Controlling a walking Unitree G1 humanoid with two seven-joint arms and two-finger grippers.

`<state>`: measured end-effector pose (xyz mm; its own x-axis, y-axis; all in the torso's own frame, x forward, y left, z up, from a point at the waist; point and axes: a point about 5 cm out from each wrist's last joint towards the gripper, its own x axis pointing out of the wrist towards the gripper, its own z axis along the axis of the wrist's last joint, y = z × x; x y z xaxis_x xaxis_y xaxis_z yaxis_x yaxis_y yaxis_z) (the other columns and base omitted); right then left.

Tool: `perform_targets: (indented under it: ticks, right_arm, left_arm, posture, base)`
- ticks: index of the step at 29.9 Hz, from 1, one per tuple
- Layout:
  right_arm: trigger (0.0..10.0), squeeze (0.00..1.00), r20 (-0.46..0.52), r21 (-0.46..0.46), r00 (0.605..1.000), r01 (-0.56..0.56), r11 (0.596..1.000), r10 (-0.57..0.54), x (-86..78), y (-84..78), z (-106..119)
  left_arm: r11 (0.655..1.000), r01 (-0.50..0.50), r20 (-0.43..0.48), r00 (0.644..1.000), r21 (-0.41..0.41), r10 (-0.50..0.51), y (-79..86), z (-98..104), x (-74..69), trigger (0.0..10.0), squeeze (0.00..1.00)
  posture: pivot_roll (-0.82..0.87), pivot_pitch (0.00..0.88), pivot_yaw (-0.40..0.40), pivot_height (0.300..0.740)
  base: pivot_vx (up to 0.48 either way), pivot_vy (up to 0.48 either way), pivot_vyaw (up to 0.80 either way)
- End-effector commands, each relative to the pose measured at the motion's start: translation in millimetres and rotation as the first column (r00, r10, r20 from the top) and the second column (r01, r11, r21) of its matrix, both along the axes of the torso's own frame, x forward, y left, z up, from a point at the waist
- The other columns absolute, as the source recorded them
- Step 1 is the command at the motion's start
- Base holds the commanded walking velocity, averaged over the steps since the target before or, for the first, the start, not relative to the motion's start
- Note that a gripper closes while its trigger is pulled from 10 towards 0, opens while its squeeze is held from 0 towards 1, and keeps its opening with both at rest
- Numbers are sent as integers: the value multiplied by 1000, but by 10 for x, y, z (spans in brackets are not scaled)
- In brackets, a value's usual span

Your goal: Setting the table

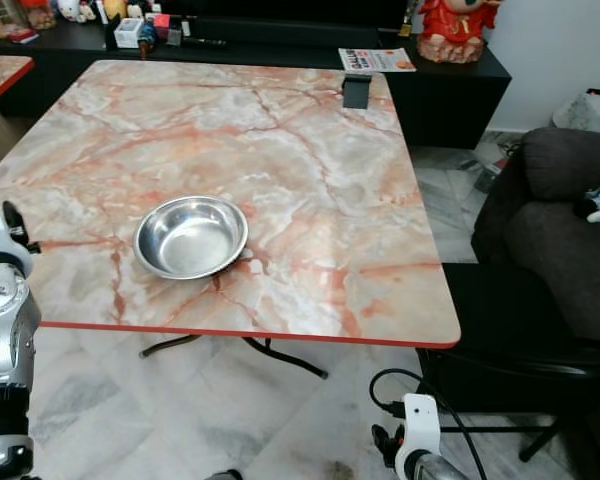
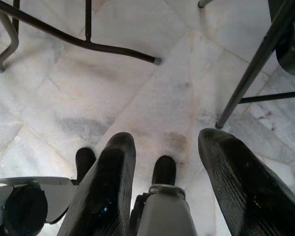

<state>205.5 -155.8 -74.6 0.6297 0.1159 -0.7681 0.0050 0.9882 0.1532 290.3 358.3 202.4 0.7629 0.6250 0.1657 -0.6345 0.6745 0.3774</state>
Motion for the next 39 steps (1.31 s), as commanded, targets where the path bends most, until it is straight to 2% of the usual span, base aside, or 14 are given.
perform_targets:
  ticks: [1,4,6,7,8,15,18,21,23,28,33,35,36,39]
  right_arm:
    - [10000,0,-12,-2,1000,14,1000,-14,-38,-16,-21]
    - [10000,0,-14,1,1000,17,1000,-17,-41,-4,-23]
    - [10000,0,-14,2,1000,17,1000,-17,-41,-3,-23]
    - [10000,0,-14,2,1000,20,1000,-20,-43,-4,-24]
    - [10000,0,-14,2,1000,20,1000,-20,-43,-4,-24]
    - [10000,0,-18,0,1000,13,1000,-13,-46,-4,-26]
    - [10000,0,-19,2,1000,12,1000,-12,-53,-6,-30]
    - [10000,0,-20,2,1000,12,1000,-12,-54,-6,-30]
    - [10000,0,-21,2,1000,11,1000,-11,-57,-11,-32]
    - [10000,0,-25,-1,1000,9,1000,-9,-63,-32,-34]
    - [10000,0,-27,-8,1000,1,1000,-2,-62,-44,-33]
    - [10000,0,-26,-11,1000,0,1000,-1,-56,-49,-30]
    - [10000,0,-26,-11,1000,0,1000,-1,-56,-49,-30]
    - [10000,0,-25,-18,1000,1,1000,-1,-45,-62,-24]
  left_arm:
    - [994,-76,-87,993,85,83,145,-91,-94,10000,0]
    - [953,-106,-283,940,282,188,304,-303,-236,10000,0]
    - [939,-113,-317,922,326,221,335,-341,-269,10000,0]
    - [913,-134,-382,877,386,291,414,-462,-376,10000,0]
    - [913,-134,-382,877,386,291,414,-462,-376,10000,0]
    - [877,-69,-566,740,475,364,488,-873,-630,10000,0]
    - [894,-77,-645,666,441,375,509,-1114,-751,10000,0]
    - [904,-77,-667,649,421,366,504,-1177,-773,10000,0]
    - [932,-75,-736,593,354,327,451,-1423,-866,10000,0]
    - [977,-94,-824,526,190,211,320,-1795,-1013,10000,0]
    - [986,-144,-821,571,-85,13,-1,-2136,-1028,10000,0]
    - [952,-128,-758,638,-279,-136,-262,-2291,-971,10000,0]
    - [952,-128,-758,638,-279,-136,-262,-2291,-971,10000,0]
    - [905,-22,-715,621,-426,-321,-652,-2478,-926,10000,0]
  posture:
    - [132,130,-38,731]
    - [132,129,-35,731]
    - [132,129,-35,731]
    - [132,130,-34,731]
    - [132,130,-34,731]
    - [134,131,-36,731]
    - [134,132,-37,731]
    - [134,132,-37,731]
    - [121,127,-33,731]
    - [114,119,-34,731]
    - [106,104,-36,731]
    - [97,97,-36,731]
    - [97,97,-36,731]
    - [90,87,-40,731]
  base:
    - [0,0,0]
    - [0,0,0]
    - [0,0,0]
    - [0,0,0]
    - [0,0,0]
    - [0,0,0]
    - [0,0,0]
    - [0,0,0]
    - [0,0,0]
    - [0,0,0]
    - [0,0,0]
    - [0,0,0]
    - [0,0,0]
    - [0,0,0]
